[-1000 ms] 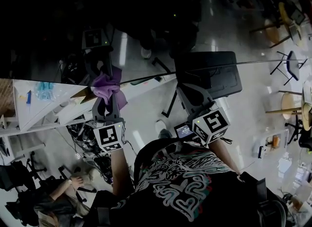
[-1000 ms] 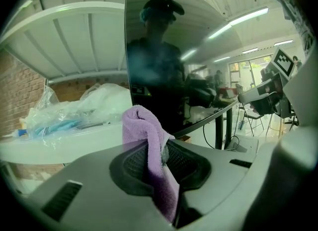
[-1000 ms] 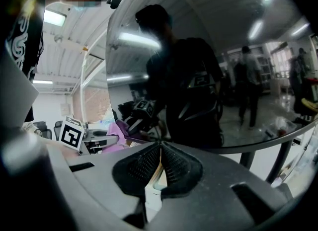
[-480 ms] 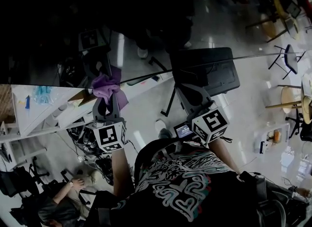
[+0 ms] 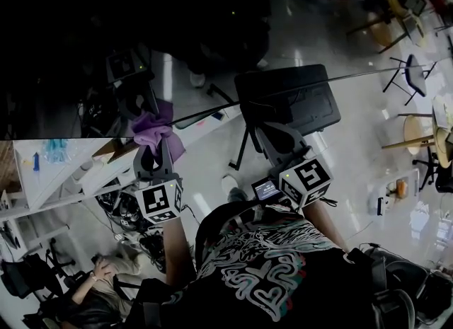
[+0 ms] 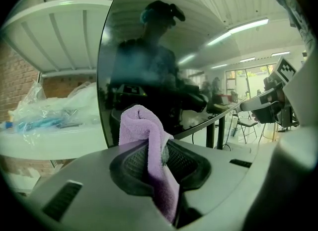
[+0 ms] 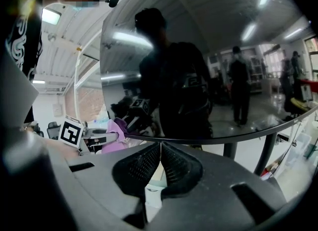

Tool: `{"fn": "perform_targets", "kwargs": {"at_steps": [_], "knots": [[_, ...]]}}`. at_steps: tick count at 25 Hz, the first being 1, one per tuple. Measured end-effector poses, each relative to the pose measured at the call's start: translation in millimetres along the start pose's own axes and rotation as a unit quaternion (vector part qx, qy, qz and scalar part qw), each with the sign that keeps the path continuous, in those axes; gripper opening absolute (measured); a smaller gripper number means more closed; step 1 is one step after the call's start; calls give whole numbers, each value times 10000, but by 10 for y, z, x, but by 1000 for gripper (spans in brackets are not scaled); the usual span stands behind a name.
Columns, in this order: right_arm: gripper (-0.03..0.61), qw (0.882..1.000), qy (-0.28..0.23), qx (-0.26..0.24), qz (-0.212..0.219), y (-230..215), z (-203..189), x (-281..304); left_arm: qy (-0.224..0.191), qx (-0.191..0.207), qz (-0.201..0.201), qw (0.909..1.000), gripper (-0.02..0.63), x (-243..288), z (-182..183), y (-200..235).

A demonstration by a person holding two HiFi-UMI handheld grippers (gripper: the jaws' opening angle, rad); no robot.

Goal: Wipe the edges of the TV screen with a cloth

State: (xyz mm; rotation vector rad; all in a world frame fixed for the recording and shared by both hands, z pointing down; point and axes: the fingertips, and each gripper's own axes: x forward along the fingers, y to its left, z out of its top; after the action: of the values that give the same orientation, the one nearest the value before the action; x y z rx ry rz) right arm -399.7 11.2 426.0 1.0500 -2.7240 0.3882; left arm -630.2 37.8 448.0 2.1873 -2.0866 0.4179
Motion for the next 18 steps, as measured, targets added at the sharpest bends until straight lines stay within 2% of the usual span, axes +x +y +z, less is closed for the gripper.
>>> {"fn": "perform_targets", "kwargs": {"at_steps": [18], "knots": [[32, 10000, 11, 49, -81, -194, 2, -114, -25, -189, -208, 9996, 72, 151, 70, -289]]}}
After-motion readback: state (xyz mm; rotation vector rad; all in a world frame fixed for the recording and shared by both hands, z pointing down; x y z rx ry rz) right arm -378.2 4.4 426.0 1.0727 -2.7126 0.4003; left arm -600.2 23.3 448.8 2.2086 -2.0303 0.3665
